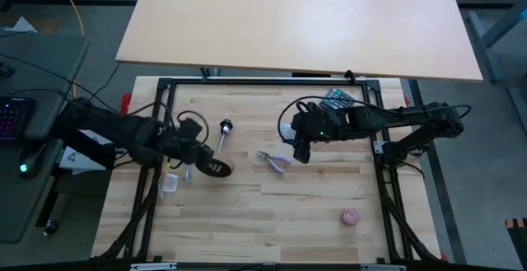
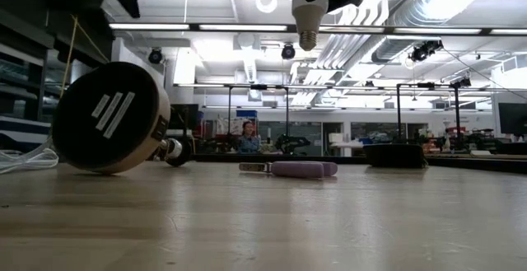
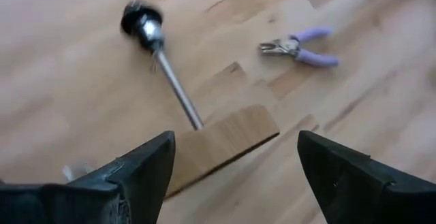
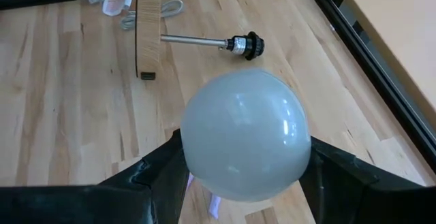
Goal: Screw lightbulb
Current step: Insert the light bulb into the lamp socket
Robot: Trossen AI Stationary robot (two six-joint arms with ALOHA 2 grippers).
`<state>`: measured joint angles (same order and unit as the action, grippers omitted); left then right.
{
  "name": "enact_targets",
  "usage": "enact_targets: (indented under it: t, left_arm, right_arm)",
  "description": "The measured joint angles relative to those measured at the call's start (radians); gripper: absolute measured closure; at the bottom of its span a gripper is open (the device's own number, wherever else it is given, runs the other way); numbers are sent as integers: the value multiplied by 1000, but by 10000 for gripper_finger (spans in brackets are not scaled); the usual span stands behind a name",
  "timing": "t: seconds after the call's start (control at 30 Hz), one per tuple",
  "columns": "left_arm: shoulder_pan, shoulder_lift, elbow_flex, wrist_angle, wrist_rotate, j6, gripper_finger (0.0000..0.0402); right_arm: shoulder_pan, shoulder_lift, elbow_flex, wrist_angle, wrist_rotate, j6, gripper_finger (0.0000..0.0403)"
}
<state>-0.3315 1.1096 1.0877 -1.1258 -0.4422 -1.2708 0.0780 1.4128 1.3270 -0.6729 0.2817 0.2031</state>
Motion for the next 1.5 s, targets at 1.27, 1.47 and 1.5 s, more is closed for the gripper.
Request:
enact_targets:
  t: [1.27, 1.47, 1.5]
  left_arm:
    - [-36, 100, -109, 114, -79, -1082, 101]
    - [9, 49, -109, 81, -92, -1077, 101]
    - [3, 42, -109, 74, -95, -1075, 101]
  right_arm:
    - [-124, 0, 0, 13, -5, 135, 170]
    - [-130, 0, 0, 13, -34, 160, 170]
    - [-131, 0, 0, 13, -41, 165, 170]
